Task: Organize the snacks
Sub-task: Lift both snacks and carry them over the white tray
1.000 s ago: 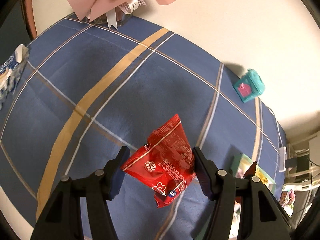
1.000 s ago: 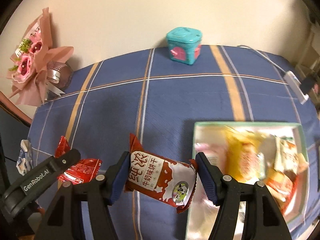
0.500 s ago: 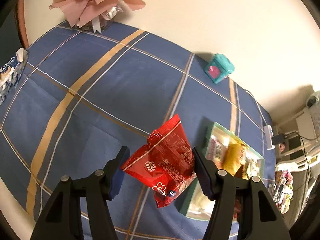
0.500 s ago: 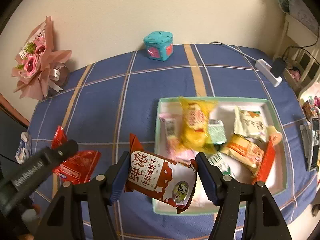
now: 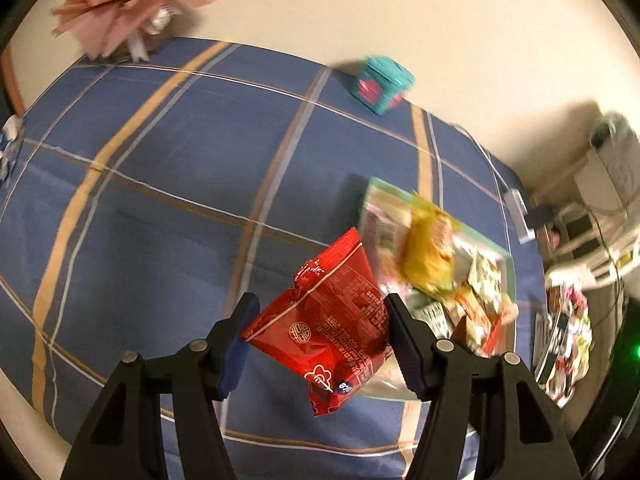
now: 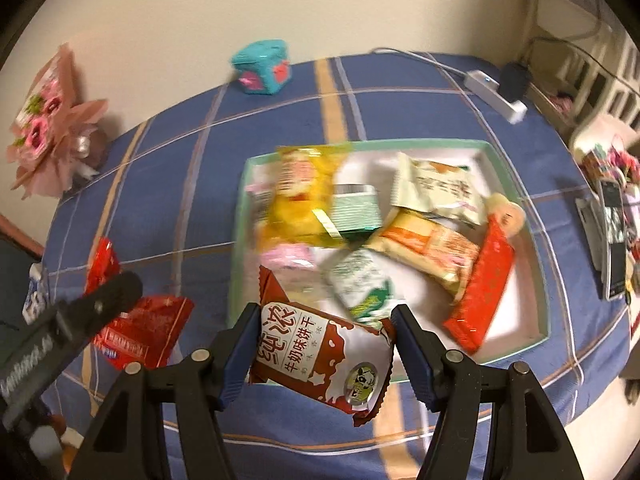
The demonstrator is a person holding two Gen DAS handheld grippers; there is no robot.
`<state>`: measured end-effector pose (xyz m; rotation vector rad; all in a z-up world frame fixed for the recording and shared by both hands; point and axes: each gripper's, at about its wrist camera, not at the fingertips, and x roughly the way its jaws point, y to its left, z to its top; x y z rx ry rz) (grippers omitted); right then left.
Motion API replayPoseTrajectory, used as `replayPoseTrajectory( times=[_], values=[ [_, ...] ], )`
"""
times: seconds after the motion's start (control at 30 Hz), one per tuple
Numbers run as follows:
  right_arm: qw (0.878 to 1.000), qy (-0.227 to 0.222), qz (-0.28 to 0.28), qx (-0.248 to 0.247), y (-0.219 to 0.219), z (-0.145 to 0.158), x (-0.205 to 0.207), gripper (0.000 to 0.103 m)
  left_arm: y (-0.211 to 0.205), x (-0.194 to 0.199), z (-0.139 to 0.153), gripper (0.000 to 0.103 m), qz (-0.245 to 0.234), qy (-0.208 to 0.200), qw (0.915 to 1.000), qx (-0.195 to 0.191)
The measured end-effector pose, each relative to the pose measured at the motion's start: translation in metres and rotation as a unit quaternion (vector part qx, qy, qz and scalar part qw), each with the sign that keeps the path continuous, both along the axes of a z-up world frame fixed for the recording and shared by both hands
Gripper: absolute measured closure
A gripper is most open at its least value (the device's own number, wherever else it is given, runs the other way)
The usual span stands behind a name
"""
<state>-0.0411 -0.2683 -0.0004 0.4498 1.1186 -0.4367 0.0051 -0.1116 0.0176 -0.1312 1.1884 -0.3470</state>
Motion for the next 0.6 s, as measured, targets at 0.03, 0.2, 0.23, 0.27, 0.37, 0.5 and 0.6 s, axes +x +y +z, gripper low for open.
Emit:
replayPoseTrajectory(
  times=[0.03, 0.2, 0.23, 0.27, 0.37, 0.5, 0.6],
  values=[
    [1.000, 0.003, -0.007, -0.001, -0.006, -0.002, -0.002, 0.034, -0.009, -0.003, -0.002, 0.038, -0.013, 0.003, 0.9999, 0.001],
    [0.998, 0.016, -0.055, 0.000, -0.043, -0.008, -0.018, 0.034, -0.041, -0.013, -0.011, 0.038, -0.057, 0.016, 0.9983, 0.006],
    [0.998, 0.016, -0.063, 0.005, -0.051, -0.009, -0.022, 0.034, -0.046, -0.015, -0.012, 0.038, -0.063, 0.017, 0.9978, 0.004],
    [0.997, 0.016, -0.069, 0.008, -0.056, -0.010, -0.025, 0.034, -0.051, -0.017, -0.012, 0.038, -0.071, 0.017, 0.9973, 0.002],
    [0.996, 0.016, -0.084, 0.010, -0.070, -0.011, -0.033, 0.034, -0.064, -0.023, -0.012, 0.038, -0.088, 0.012, 0.9960, -0.001],
    [0.995, 0.012, -0.100, 0.022, -0.082, -0.014, -0.040, 0.034, -0.074, -0.020, -0.013, 0.038, -0.098, 0.009, 0.9951, -0.004],
    [0.994, 0.006, -0.107, 0.028, -0.087, -0.014, -0.042, 0.034, -0.082, -0.015, -0.015, 0.038, -0.102, 0.006, 0.9948, -0.001]
  ],
)
